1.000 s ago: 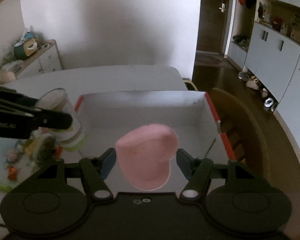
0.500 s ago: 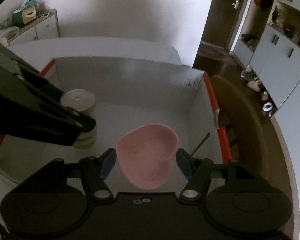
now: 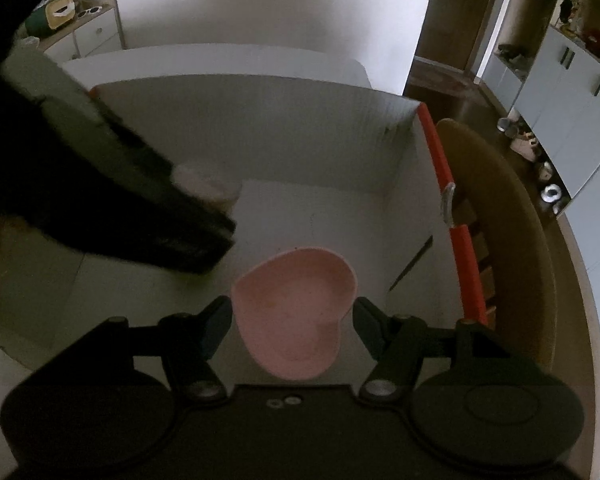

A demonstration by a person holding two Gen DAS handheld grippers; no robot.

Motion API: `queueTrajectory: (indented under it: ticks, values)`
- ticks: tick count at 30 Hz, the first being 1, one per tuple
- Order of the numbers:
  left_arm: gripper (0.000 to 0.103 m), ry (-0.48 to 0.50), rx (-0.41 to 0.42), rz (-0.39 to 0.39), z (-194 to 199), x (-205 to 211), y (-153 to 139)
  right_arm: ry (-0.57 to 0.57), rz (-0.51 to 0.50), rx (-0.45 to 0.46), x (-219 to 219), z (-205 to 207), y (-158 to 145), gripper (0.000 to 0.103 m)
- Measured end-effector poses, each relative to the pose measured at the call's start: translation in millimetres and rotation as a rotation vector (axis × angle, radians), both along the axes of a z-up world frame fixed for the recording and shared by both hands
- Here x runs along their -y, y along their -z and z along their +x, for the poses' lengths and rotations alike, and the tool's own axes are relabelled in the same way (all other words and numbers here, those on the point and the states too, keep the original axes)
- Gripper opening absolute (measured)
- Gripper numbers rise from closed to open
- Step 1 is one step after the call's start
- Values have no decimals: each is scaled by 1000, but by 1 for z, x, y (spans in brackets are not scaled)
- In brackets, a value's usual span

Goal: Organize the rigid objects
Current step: 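Carry both into the red box and release the jar and heart dish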

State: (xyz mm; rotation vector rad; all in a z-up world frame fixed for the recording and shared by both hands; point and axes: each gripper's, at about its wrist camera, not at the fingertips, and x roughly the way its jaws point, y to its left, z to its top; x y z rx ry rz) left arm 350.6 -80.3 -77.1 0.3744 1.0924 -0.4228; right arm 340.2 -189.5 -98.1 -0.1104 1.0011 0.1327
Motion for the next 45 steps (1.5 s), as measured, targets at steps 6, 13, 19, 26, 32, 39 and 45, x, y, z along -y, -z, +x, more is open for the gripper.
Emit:
queueTrajectory:
  ticks: [6, 13, 19, 26, 32, 39, 45]
  values:
    - [42, 7, 20, 15, 8, 13, 7, 10, 16, -15, 1, -1, 0, 66]
    - [42, 28, 2, 70, 14, 24, 26, 27, 34, -21, 5, 0, -3, 67]
    - [42, 6, -6, 56, 11, 21, 29, 28, 54, 3, 7, -12, -9, 75]
    - [58, -60, 12, -16, 1, -4, 11, 25, 84, 30, 9, -22, -23, 77]
    - [65, -87, 64, -76, -15, -27, -9, 24, 113, 68, 9, -32, -40, 82]
    - [65, -102, 123, -150, -40, -52, -34, 27, 148, 109, 8, -46, -61, 84]
    - [71, -89, 182, -201, -66, -77, -61, 29, 177, 152, 0, -58, -79, 89]
